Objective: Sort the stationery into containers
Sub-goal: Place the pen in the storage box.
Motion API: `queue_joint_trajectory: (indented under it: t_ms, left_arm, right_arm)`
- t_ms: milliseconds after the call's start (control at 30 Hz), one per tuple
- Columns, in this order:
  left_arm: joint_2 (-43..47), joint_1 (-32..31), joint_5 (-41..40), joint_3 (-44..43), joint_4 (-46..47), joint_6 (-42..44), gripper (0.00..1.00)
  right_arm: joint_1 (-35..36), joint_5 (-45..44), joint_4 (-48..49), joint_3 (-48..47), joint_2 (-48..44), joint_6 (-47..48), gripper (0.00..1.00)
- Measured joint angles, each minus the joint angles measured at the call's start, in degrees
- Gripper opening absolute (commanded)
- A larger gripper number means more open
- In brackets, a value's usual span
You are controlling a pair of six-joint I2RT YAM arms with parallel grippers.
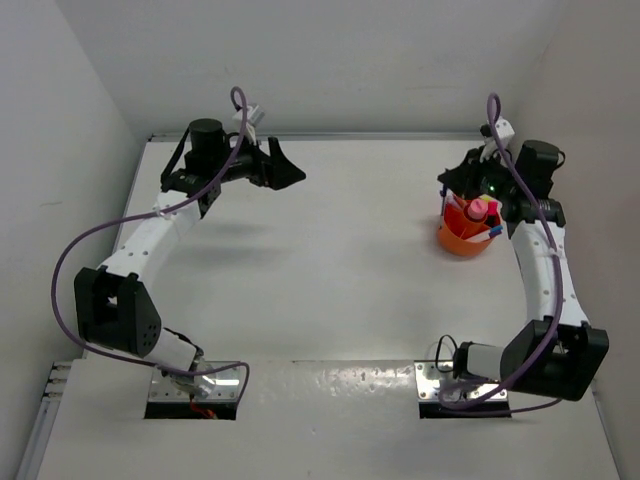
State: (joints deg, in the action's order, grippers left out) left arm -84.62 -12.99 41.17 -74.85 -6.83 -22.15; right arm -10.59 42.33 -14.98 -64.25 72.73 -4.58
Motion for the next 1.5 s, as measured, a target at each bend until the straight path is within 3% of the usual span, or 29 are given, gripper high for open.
queue_joint_trajectory:
  t_ms: [200,367,967,1067,1200,1233,1267,1367,1500]
  left_arm:
    - [0.0,-0.1,-1.6,-0.2,-3.2,4.7,1.0]
    - [0.0,0.0,-2.0,-0.2,-3.9,6.3,1.0]
    - [-2.1,0.7,-2.0,0.2,-4.2,6.7,1.0]
    - [-2.6,0.7,-2.0,0.2,-4.0,6.6,1.0]
    - [-3.8,0.7,-2.5,0.2,-4.3,6.6,1.0]
    - [-4.1,0.7,-2.8,0.2,-4.5,6.7,1.0]
    - [-4.5,0.7,-3.1,0.2,-4.7,6.7,1.0]
    - [-5.4,0.7,-4.0,-0.4,-6.8,6.9,1.0]
    - [-7.8,0.8,-6.1,-4.2,-12.6,8.0,1.0]
  right_arm:
    - [-3.4,-9.5,6.2,3.8,2.2,9.5,0.0]
    - [-5.1,-12.6,12.1,4.7,6.5,12.1,0.0]
    - [-5.8,-11.6,23.8,11.2,10.1,5.8,0.0]
    - [-5.8,-11.1,25.4,13.7,10.1,5.8,0.11]
    - [-5.3,-10.3,26.7,17.2,10.1,5.9,0.13]
    - [-5.2,-10.2,27.0,18.0,10.1,6.1,0.16]
    - [-5.0,-10.1,27.0,18.6,10.1,6.1,0.37]
    - [-4.8,-9.8,26.6,18.9,10.3,6.3,0.72]
    - [-3.9,-9.2,22.2,16.1,10.0,6.0,0.86]
